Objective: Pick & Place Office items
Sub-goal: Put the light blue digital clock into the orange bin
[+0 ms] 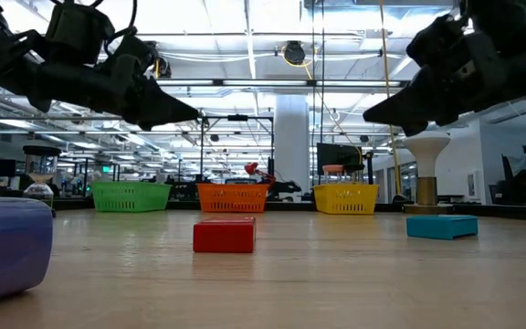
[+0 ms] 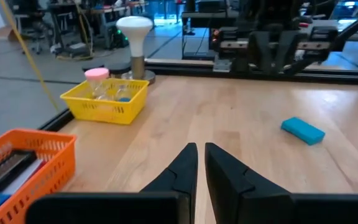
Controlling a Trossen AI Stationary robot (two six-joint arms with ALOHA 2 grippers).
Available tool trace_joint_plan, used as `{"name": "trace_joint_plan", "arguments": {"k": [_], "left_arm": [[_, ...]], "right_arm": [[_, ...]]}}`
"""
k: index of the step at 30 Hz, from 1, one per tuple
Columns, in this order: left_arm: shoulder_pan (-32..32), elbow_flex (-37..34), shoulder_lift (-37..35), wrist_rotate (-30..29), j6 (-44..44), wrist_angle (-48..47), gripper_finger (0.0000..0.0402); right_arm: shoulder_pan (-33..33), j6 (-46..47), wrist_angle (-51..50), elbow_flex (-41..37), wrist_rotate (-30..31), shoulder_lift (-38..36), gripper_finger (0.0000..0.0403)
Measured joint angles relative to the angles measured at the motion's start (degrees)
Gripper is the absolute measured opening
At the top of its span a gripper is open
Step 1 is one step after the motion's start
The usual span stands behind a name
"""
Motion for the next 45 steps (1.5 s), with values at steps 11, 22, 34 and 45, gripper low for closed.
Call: {"name": "trace_joint_plan", "arguments": {"k": [11, 22, 34, 45], "left_arm": [[-0.6, 0.0, 1.2, 0.0, 0.6, 1.0, 0.0037], [-0.6, 0.0, 1.2, 0.0, 0.6, 0.9, 0.0037], [-0.6, 0.0, 1.2, -0.1, 0.6, 1.0, 0.0037], [-0.6, 0.0, 1.2, -0.1, 0.6, 0.9, 0.0037]], "right_arm": [[2.8, 6.9, -36.1, 14.7, 8.0, 0.0, 0.0028], [12.4, 16.3, -59.4, 25.8, 8.5, 0.0, 0.0118], [17.8, 17.7, -77.8, 39.7, 9.1, 12.6, 0.0209], [17.6, 13.8, -84.3, 46.5, 0.4, 21.7, 0.0286]]}}
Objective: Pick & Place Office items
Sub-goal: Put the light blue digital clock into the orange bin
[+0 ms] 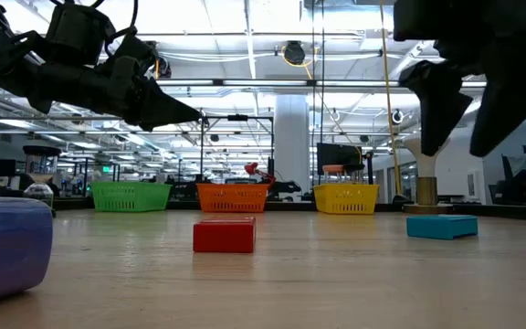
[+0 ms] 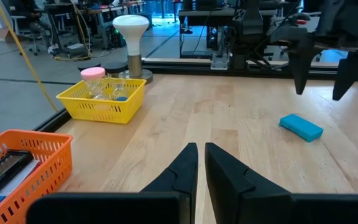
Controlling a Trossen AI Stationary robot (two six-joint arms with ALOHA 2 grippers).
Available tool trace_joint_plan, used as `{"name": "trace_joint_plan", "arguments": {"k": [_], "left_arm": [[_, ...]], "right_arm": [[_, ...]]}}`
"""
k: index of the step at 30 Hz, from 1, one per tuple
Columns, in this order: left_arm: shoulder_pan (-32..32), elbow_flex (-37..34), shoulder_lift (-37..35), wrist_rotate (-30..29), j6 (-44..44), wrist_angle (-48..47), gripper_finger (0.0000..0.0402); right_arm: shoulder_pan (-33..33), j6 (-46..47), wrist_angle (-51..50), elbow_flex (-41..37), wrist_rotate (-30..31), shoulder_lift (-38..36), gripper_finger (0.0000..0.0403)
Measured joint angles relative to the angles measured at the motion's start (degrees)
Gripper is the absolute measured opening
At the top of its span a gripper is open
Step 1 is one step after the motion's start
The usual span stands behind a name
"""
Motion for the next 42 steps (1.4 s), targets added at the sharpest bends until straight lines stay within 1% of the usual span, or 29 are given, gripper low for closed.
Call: {"name": "trace_joint_plan", "arguments": {"k": [3, 6, 9, 14, 17, 20, 23, 27, 31, 32, 36, 40, 42], "left_arm": [[0.0, 0.0, 0.0, 0.0, 0.0, 0.0, 0.0037], [0.0, 0.0, 0.0, 0.0, 0.0, 0.0, 0.0037], [0.0, 0.0, 0.0, 0.0, 0.0, 0.0, 0.0037], [0.0, 0.0, 0.0, 0.0, 0.0, 0.0, 0.0037], [0.0, 0.0, 0.0, 0.0, 0.0, 0.0, 0.0037], [0.0, 0.0, 0.0, 0.0, 0.0, 0.0, 0.0037], [0.0, 0.0, 0.0, 0.0, 0.0, 0.0, 0.0037], [0.0, 0.0, 0.0, 0.0, 0.0, 0.0, 0.0037], [0.0, 0.0, 0.0, 0.0, 0.0, 0.0, 0.0037], [0.0, 0.0, 0.0, 0.0, 0.0, 0.0, 0.0037], [0.0, 0.0, 0.0, 0.0, 0.0, 0.0, 0.0037], [0.0, 0.0, 0.0, 0.0, 0.0, 0.0, 0.0037], [0.0, 0.0, 0.0, 0.0, 0.0, 0.0, 0.0037]], "right_arm": [[-0.1, -4.2, 0.2, 0.0, -0.2, 0.8, 0.0290], [-1.1, -7.9, 1.5, 0.0, -1.6, 2.3, 0.0287], [-2.8, -9.7, 2.0, 0.0, -3.2, 4.0, 0.0284], [-5.9, -11.9, 2.0, 0.0, -8.6, 7.5, 0.0281], [-7.3, -13.5, 2.2, 0.0, -10.2, 9.6, 0.0281], [-8.1, -14.9, 2.1, 0.0, -10.4, 11.3, 0.0276], [-8.4, -15.6, 2.1, 0.0, -10.5, 11.9, 0.0258], [-8.3, -15.7, 2.1, 0.0, -10.5, 11.9, 0.0211], [-8.7, -15.2, 1.6, 0.0, -10.3, 10.2, 0.0152], [-9.0, -14.8, 1.6, 0.1, -10.3, 9.4, 0.0146], [-10.6, -13.9, 2.6, 0.1, -9.4, 5.0, 0.0146], [-13.1, -12.6, 4.6, 0.1, -5.5, 0.1, 0.0146], [-14.7, -11.7, 5.7, 0.1, -3.8, -1.7, 0.0154]]}}
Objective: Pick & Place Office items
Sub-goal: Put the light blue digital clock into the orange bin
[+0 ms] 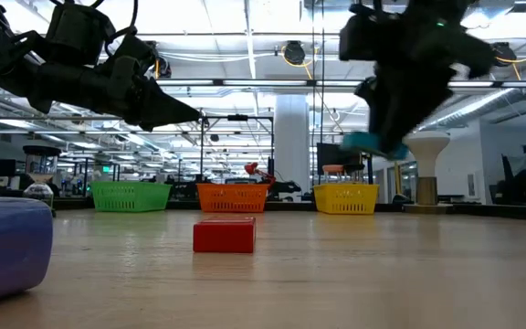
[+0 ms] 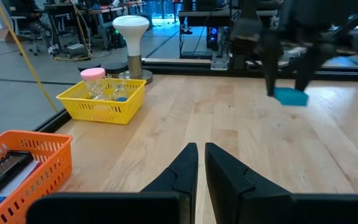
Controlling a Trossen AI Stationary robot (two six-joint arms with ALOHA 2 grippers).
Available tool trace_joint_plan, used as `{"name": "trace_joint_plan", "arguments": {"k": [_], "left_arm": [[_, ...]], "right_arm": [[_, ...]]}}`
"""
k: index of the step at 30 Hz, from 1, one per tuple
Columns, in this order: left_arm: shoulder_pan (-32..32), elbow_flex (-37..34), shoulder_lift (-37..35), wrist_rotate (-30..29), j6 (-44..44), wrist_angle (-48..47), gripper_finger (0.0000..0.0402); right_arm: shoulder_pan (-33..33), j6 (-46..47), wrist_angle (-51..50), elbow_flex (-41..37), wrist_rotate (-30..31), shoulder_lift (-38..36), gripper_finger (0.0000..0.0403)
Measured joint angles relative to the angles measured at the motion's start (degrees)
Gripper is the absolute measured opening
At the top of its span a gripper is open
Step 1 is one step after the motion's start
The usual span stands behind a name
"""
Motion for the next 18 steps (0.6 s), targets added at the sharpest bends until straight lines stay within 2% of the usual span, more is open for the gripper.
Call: {"name": "trace_joint_plan", "arguments": {"k": [4, 8, 13, 18], "left_arm": [[0.0, 0.0, 0.0, 0.0, 0.0, 0.0, 0.0037], [0.0, 0.0, 0.0, 0.0, 0.0, 0.0, 0.0037], [0.0, 0.0, 0.0, 0.0, 0.0, 0.0, 0.0037], [0.0, 0.0, 0.0, 0.0, 0.0, 0.0, 0.0037]], "right_arm": [[-4.1, 0.6, 5.5, 0.1, 4.5, -1.4, 0.0168], [-9.8, 0.6, 16.8, -1.1, 6.4, -0.1, 0.0155], [-18.2, -1.2, 26.1, -1.5, -2.0, 6.1, 0.0149], [-24.1, -7.5, 28.5, 3.0, -3.3, 14.0, 0.0159]]}}
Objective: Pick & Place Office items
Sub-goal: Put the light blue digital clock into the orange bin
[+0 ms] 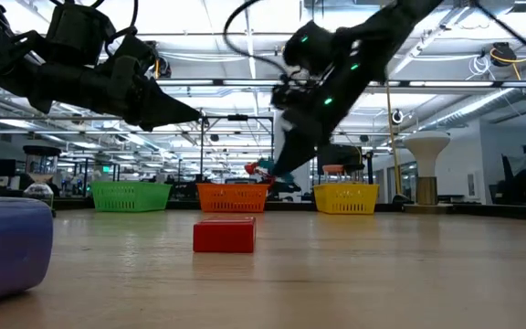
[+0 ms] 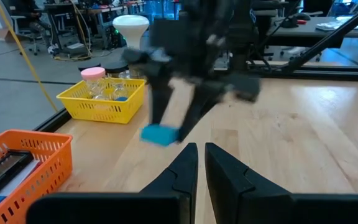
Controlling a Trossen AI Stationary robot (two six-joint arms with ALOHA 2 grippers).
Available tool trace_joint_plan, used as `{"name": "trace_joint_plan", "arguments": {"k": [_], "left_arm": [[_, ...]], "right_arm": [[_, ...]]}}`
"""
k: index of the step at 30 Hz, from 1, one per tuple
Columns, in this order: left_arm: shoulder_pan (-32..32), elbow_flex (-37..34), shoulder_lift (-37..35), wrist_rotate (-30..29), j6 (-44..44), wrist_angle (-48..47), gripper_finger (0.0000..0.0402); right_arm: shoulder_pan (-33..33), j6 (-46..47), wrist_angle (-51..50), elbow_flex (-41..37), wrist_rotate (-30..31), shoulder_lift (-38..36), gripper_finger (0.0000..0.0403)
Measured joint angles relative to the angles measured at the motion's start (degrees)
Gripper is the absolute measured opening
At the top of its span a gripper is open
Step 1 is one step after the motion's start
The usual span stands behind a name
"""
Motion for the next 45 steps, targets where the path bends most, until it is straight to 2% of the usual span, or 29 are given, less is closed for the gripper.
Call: {"name": "trace_joint_plan", "arguments": {"k": [4, 10, 13, 16, 20, 24, 29, 35, 45], "left_arm": [[0.0, 0.0, 0.0, 0.0, 0.0, 0.0, 0.0037], [0.0, 0.0, 0.0, 0.0, 0.0, 0.2, 0.0037], [0.0, 0.0, 0.0, 0.0, 0.0, 0.1, 0.0037], [0.0, 0.0, 0.0, 0.0, 0.0, 0.1, 0.0037], [0.0, 0.0, 0.0, 0.0, 0.0, 0.0, 0.0037], [0.0, 0.0, 0.0, 0.0, 0.0, 0.0, 0.0037], [0.0, 0.0, 0.0, 0.0, 0.0, 0.0, 0.0037], [0.0, 0.0, 0.0, 0.0, 0.0, 0.0, 0.0037], [0.0, 0.0, 0.0, 0.0, 0.0, 0.0, 0.0037]], "right_arm": [[-3.2, -3.6, -0.7, 5.1, -0.2, 4.2, 0.0155], [-9.6, -3.7, -2.0, 12.4, 0.3, 5.0, 0.0156], [-12.3, -6.9, -1.5, 16.4, 0.1, 5.3, 0.0156], [-13.9, -11.0, -1.0, 21.5, -1.4, 8.6, 0.0152], [-14.9, -15.6, -7.4, 28.7, -4.7, 13.9, 0.0155], [-16.5, -19.8, -15.0, 35.7, -4.8, 19.1, 0.0156], [-17.4, -23.4, -15.2, 36.8, -4.8, 22.3, 0.0155], [-18.2, -23.6, -14.5, 36.8, -7.6, 24.4, 0.0155], [-18.2, -23.6, -14.8, 36.9, -9.2, 24.3, 0.0160]]}}
